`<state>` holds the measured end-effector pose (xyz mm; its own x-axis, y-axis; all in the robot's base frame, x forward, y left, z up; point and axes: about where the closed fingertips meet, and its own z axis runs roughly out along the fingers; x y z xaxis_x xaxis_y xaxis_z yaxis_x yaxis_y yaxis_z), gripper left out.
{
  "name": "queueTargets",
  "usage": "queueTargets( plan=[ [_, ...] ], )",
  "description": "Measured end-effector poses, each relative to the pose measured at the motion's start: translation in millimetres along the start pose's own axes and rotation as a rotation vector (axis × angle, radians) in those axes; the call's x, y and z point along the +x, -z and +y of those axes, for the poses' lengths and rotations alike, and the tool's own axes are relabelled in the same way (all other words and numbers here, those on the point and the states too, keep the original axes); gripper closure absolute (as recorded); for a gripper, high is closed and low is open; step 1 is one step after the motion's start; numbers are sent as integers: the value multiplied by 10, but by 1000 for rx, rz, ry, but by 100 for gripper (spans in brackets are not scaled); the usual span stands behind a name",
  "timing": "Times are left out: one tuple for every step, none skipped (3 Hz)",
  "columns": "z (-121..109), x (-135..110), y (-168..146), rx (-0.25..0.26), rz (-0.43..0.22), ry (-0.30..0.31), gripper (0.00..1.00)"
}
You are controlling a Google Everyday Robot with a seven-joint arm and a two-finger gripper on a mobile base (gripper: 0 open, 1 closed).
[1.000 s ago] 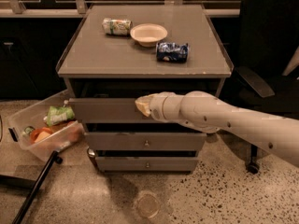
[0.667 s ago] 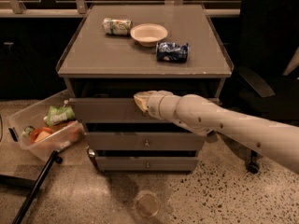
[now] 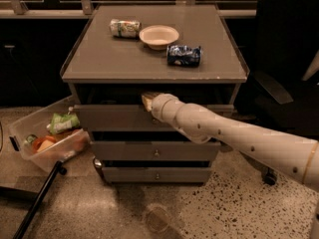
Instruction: Open top drawer
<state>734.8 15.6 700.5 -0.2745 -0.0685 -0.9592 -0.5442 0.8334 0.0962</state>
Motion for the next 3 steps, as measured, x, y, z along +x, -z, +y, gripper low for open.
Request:
queueTargets(
  plan=[
    [103, -36, -220, 12, 44, -33, 100],
    [453, -174, -336, -22, 130, -54, 100],
    [769, -122, -416, -69, 230, -64, 100]
  ],
)
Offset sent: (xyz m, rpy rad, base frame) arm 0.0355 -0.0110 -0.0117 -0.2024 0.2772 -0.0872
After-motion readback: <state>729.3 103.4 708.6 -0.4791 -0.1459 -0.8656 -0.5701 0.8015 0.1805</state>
